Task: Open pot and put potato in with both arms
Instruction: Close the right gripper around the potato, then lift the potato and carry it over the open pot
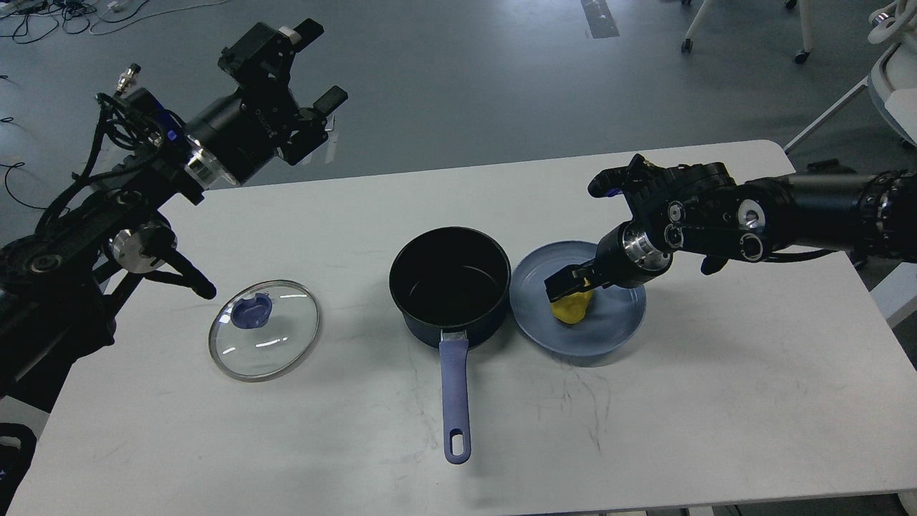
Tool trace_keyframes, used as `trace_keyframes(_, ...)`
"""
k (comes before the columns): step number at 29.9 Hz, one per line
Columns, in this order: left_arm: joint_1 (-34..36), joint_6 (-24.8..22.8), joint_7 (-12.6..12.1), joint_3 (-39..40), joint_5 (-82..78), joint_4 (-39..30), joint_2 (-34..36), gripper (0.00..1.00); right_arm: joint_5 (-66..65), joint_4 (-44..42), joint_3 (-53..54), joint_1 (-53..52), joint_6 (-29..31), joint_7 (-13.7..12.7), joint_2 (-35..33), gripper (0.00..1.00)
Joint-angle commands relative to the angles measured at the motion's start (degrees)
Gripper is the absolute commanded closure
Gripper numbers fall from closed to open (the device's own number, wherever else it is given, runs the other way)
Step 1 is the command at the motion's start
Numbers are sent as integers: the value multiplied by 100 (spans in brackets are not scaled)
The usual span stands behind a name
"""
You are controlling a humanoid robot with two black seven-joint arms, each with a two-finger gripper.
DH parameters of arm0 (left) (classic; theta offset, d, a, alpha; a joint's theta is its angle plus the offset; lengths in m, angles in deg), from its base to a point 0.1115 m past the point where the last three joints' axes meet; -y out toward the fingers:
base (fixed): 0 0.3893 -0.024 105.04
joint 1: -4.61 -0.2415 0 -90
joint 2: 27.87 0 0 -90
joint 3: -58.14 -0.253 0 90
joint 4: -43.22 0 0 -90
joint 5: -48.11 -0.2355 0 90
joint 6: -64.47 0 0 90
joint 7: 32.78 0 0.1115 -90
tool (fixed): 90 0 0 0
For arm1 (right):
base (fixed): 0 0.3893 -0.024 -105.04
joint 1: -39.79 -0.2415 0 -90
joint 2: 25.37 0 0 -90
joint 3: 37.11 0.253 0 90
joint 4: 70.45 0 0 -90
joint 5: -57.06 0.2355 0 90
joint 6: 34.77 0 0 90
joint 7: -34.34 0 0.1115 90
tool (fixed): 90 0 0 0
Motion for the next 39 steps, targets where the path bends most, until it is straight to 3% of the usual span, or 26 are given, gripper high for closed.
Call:
trace_keyframes(1,0,-3,0,5,0,0,-7,2,0,2,0,13,0,3,1,0)
trace_keyframes(20,0,-12,0,5,0,0,10,2,0,-200,0,66,0,3,185,6)
trace_keyframes(25,0,-12,0,5,0,0,10,2,-9,-209,-8,66,0,3,185,23)
trace_keyframes(30,-9,-12,0,5,0,0,28,2,-9,-209,0,74,0,3,185,47)
trace_keyframes(33,-9,-12,0,5,0,0,28,2,-9,-209,0,66,0,3,194,54)
trace_keyframes(39,-18,-12,0,5,0,0,19,2,0,-200,0,39,0,3,177,58)
